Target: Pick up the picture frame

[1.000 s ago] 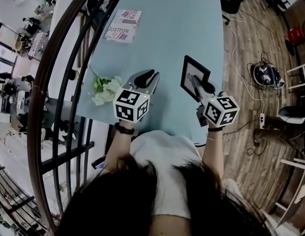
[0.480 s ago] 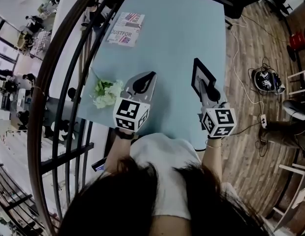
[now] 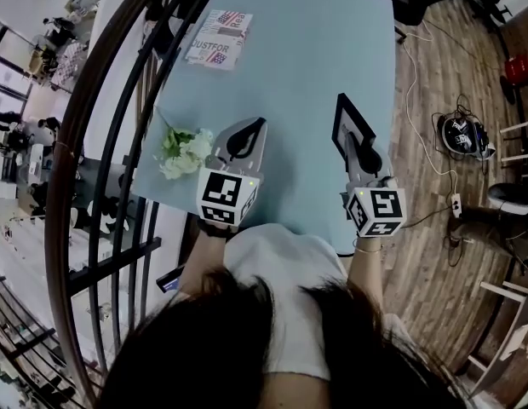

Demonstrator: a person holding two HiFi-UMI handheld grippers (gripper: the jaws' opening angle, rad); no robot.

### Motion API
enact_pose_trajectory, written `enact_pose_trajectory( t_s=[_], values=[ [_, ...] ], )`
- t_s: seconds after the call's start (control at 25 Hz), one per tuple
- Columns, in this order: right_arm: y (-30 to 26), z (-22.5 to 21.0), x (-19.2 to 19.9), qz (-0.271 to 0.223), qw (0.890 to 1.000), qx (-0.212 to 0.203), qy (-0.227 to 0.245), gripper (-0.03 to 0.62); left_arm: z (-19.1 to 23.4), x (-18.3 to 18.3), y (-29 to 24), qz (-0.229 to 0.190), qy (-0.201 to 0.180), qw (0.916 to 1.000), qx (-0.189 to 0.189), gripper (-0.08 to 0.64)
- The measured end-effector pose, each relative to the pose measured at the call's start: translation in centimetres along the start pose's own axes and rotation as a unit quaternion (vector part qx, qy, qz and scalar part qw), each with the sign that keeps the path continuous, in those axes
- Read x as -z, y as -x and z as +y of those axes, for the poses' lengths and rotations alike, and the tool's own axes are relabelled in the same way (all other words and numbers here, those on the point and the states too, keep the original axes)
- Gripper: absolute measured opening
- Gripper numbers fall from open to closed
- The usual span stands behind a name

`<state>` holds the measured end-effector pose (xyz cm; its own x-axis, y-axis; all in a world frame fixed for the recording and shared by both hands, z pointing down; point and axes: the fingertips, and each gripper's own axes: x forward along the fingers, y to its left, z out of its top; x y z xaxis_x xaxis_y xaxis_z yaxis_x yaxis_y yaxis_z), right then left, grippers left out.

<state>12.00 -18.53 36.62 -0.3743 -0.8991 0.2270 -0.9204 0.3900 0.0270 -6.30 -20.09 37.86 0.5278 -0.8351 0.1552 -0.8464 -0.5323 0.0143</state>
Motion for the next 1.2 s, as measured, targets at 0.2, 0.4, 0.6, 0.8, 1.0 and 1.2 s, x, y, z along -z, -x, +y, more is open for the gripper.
enact_pose_trajectory(
  t_s=[0.2, 0.4, 0.6, 0.8, 1.0, 1.2],
  values=[
    [0.1, -0.2, 0.1, -0.004, 1.000, 0.007, 0.001, 0.014, -0.2, 0.4, -0.2, 0.005, 0.003, 1.0000, 0.007, 0.057],
    [-0.1, -0.1, -0.2, -0.011, 1.000, 0.004, 0.003, 0.014, -0.1, 0.1, -0.6, 0.006, 0.001, 0.9999, 0.009, 0.057],
    [-0.3, 0.2, -0.3, -0.013, 1.000, 0.000, 0.006, 0.014, 0.5, -0.1, -0.6, 0.006, 0.002, 1.0000, 0.005, 0.057],
    [-0.4, 0.2, -0.5, -0.015, 1.000, 0.002, 0.003, 0.014, 0.8, -0.2, -0.4, 0.005, 0.001, 1.0000, 0.003, 0.057],
    [-0.3, 0.2, -0.5, -0.016, 1.000, 0.002, 0.002, 0.014, 0.8, -0.2, -0.5, 0.004, 0.002, 1.0000, 0.002, 0.057],
    [-0.1, 0.1, -0.5, -0.016, 1.000, 0.004, -0.001, 0.014, 0.8, -0.3, -0.4, 0.003, 0.003, 1.0000, -0.001, 0.058]
  ],
)
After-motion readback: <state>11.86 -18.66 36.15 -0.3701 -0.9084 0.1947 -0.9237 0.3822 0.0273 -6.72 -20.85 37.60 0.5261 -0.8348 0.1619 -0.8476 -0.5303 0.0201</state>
